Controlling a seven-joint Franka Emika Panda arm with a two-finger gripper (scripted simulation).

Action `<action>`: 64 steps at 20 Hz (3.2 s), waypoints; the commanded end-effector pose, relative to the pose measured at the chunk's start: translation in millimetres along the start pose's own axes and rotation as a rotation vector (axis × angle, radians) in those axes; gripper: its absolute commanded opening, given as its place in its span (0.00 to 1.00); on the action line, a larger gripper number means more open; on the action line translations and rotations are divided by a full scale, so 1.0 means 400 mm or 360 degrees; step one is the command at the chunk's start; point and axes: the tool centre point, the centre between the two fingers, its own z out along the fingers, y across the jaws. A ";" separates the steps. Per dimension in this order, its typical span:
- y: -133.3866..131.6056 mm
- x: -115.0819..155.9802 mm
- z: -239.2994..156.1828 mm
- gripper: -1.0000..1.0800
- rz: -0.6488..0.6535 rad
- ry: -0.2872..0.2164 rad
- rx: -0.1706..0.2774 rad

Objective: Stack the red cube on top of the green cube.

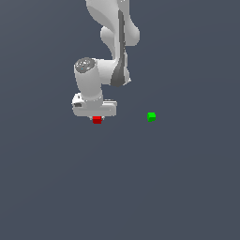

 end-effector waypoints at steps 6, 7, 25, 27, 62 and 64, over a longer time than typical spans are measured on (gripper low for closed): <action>-0.013 -0.004 0.003 0.00 0.0000 -0.0001 0.0000; -0.021 -0.007 0.005 0.00 0.0000 -0.0001 0.0000; -0.387 -0.126 0.075 0.00 -0.0001 -0.0001 0.0000; -0.440 -0.142 0.085 0.00 -0.0002 0.0000 0.0001; -0.788 -0.232 0.151 0.96 -0.0001 -0.0001 0.0001; -0.788 -0.232 0.151 0.96 -0.0001 -0.0001 0.0001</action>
